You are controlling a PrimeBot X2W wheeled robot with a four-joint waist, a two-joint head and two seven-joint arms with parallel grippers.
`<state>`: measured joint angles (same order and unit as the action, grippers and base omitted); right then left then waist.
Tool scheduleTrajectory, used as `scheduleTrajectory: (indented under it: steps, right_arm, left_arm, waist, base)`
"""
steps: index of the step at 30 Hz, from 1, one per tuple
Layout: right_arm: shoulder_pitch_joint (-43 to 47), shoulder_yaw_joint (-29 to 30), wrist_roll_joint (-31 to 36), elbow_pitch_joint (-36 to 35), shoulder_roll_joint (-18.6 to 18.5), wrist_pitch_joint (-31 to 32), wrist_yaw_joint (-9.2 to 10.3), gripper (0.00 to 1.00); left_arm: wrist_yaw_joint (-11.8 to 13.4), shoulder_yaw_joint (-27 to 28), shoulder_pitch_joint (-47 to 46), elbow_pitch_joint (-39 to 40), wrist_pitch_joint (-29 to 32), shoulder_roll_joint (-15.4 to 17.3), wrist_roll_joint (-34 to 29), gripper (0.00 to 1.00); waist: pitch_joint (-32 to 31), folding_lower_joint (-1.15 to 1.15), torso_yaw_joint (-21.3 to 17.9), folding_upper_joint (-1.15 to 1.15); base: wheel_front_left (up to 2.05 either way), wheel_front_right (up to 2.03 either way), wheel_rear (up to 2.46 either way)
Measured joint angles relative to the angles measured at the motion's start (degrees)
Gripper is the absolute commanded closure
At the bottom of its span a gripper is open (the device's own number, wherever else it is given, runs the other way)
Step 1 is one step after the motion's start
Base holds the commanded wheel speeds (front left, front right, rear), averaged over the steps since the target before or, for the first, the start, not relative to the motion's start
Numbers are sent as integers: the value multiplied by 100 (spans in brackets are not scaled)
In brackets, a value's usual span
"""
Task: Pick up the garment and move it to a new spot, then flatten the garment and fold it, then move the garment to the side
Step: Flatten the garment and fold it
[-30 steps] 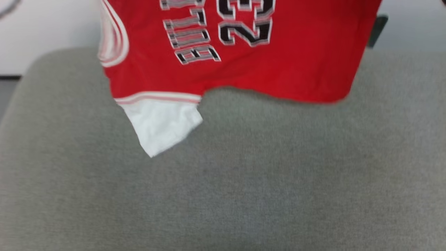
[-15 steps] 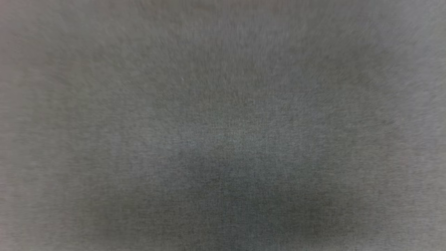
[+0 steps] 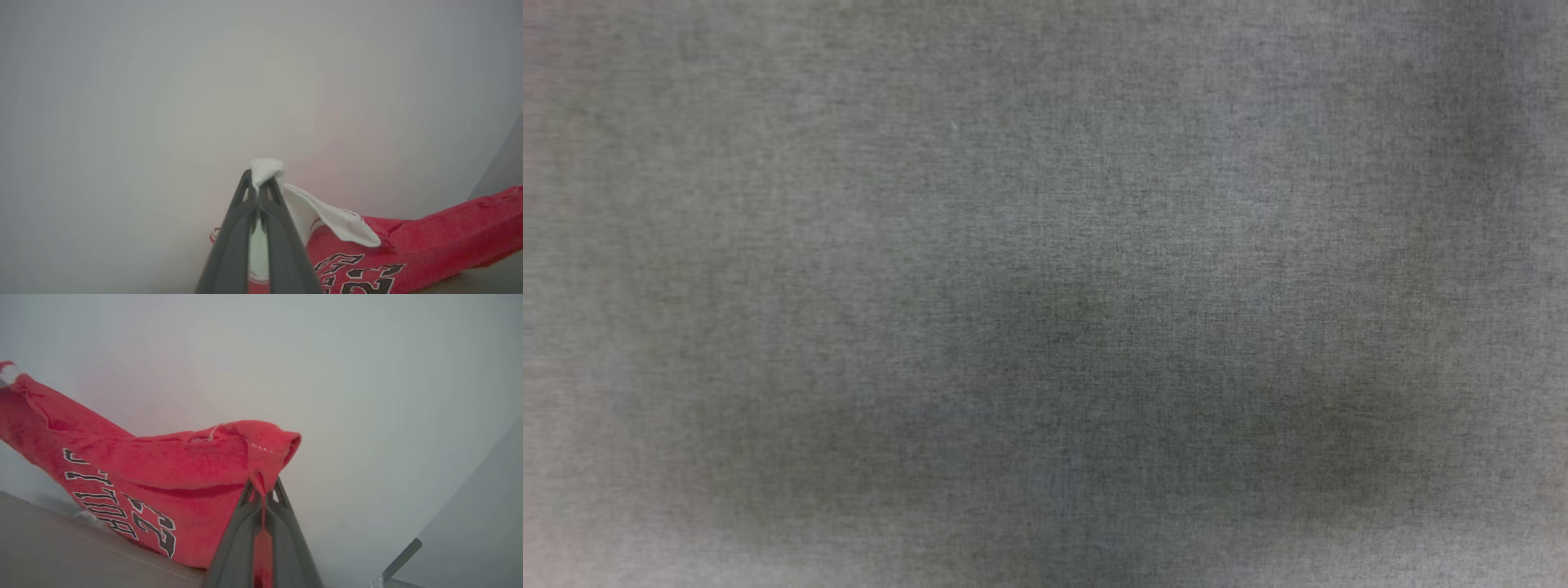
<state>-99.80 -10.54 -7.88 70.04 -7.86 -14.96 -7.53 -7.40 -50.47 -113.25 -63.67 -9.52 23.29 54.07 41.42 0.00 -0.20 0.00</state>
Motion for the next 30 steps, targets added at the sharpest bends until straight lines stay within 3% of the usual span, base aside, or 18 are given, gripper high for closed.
scheduleTrajectory:
  steps: [12,19,24,30]
  right_arm:
    - [1452,-822,-667,52,26,165,0,100]
    - [2818,-1804,-1659,-755,-370,731,0,100]
    - [4143,-2697,-2696,-2078,-1084,1276,0,100]
    - [5582,-3229,-3475,-3620,-2256,1479,0,100]
  left_arm:
    - [-1,-493,1808,675,560,505,698,100]
    - [-9,-767,3091,1178,802,782,1003,100]
    - [76,-871,4226,1890,901,1010,1283,100]
    - [747,-978,5859,3513,883,1702,1641,100]
  waist:
    - [-1016,0,193,0]
    - [-1980,0,318,0]
    - [-2639,0,412,0]
    - [-3304,0,531,0]
  base:
    - [0,0,0]
    - [0,0,0]
    - [0,0,0]
    - [0,0,0]
